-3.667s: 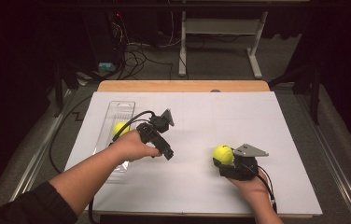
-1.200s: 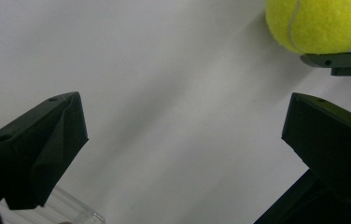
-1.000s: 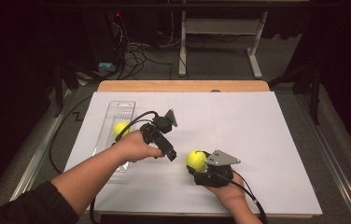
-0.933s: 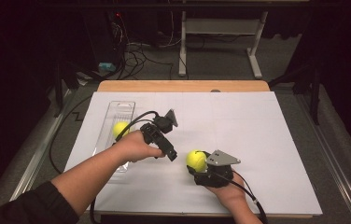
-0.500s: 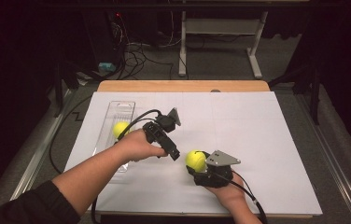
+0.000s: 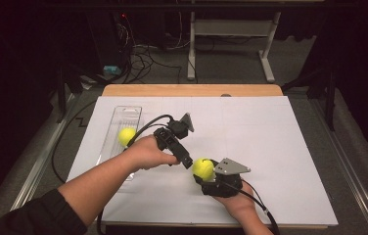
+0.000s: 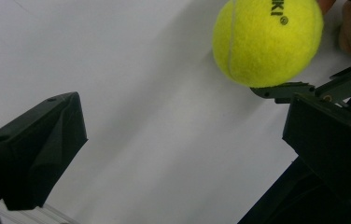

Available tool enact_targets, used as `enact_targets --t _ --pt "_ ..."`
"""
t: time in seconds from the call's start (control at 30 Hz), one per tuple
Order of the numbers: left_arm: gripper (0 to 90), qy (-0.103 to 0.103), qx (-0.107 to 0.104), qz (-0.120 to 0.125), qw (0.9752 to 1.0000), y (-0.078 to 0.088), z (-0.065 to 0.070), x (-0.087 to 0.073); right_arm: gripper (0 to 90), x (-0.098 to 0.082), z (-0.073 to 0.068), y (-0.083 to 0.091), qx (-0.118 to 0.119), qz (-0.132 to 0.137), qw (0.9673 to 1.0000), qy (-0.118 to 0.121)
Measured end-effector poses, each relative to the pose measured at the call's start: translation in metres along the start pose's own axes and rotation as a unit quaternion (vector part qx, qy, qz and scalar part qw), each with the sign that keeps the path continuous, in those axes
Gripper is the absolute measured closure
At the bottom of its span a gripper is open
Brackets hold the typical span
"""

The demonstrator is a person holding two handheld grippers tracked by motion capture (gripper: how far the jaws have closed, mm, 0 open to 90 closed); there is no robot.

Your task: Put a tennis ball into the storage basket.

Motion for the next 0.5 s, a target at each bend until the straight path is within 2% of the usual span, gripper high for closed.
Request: enact_targets --t 0.27,0.4,0.5 --pt "0.7 -0.005 0.0 -0.003 1.0 -0.001 0.005 0.004 27.1 0.002 -0.002 0.0 -0.004 0.0 1.0 0.003" --pt "0.6 -0.008 0.0 -0.005 1.0 -0.002 0.01 0.006 27.2 0.003 -0.004 -0.002 0.003 0.006 1.0 0.002" --pt "0.6 -0.011 -0.003 -0.004 0.9999 -0.003 0.013 0.008 27.1 0.003 -0.006 -0.002 0.0 0.004 1.0 -0.004"
Point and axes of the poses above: each handheld gripper's, and its own axes: y roughly backward along the jaws, x roughly out of its top, z roughly to its right, the point moved 7 cm from there along -y, roughly forward along the jaws, and after that the axes turned 15 degrees about z, right-handed, at the moved point
